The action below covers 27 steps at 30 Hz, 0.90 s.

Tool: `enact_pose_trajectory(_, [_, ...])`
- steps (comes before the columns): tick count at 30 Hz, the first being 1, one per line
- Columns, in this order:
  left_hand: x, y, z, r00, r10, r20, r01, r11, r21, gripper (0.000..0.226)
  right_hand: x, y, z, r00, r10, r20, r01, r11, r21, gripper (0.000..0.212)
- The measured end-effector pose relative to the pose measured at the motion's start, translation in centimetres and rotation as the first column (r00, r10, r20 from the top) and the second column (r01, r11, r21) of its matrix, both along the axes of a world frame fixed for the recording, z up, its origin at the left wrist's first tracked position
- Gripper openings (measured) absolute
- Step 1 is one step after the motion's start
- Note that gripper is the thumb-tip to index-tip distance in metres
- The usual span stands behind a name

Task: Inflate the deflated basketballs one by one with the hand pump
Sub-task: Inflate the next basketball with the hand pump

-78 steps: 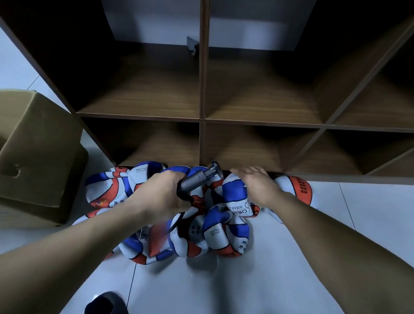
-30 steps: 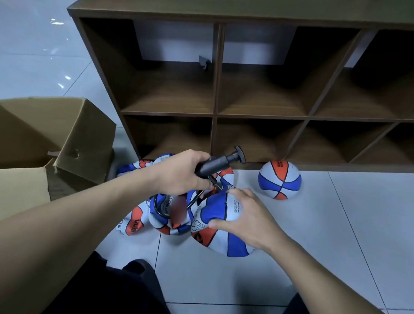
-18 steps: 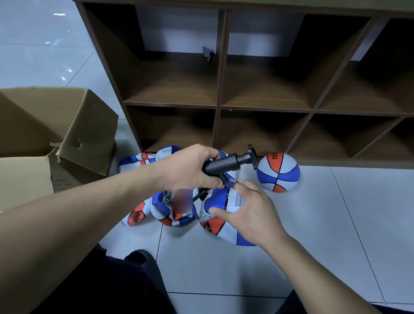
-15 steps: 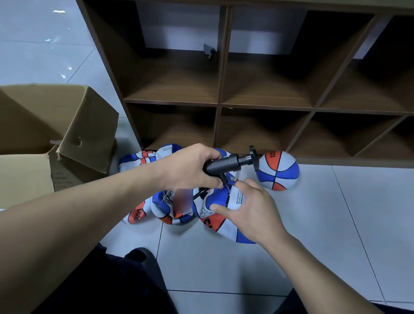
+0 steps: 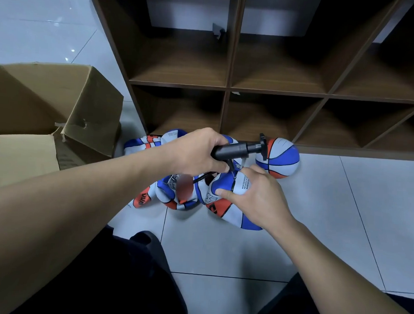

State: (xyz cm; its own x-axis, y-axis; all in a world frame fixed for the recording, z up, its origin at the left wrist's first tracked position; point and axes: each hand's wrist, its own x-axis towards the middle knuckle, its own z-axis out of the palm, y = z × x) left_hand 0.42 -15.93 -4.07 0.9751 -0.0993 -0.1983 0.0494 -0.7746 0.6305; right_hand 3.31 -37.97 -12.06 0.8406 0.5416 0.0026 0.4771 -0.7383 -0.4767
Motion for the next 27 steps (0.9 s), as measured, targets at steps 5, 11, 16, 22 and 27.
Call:
enact_pose_trajectory(5, [-0.1, -0.4, 0.0, 0.999, -0.031, -0.012, 0.032, 0.998, 0.057, 0.012, -0.2, 0.0, -0.1, 1.0, 0.023, -0.01, -0.023, 0.999, -0.035, 0.064])
enact_pose_trajectory(11, [-0.6, -1.0, -0.6, 0.995, -0.1, -0.02, 0.101, 0.983, 0.156, 0.014, -0.4, 0.0, -0.4, 0.993, 0.015, -0.117, -0.023, 0.998, -0.066, 0.082])
enact_pose_trajectory(16, [-0.8, -1.6, -0.8, 0.984, -0.174, -0.026, 0.176, 0.963, 0.205, 0.019, -0.8, 0.0, -0.5, 0.985, 0.023, -0.169, -0.027, 0.999, -0.022, 0.083])
enact_pose_trajectory(22, [-1.0, -1.6, -1.2, 0.979, -0.2, -0.04, 0.204, 0.965, 0.163, 0.028, -0.9, -0.2, -0.6, 0.964, -0.001, -0.266, 0.011, 0.999, 0.037, 0.076])
enact_pose_trajectory(27, [-1.5, -1.9, -1.5, 0.965, -0.256, -0.061, 0.262, 0.948, 0.179, 0.006, -1.2, -0.3, -0.4, 0.941, -0.008, -0.338, 0.048, 0.993, 0.11, 0.053])
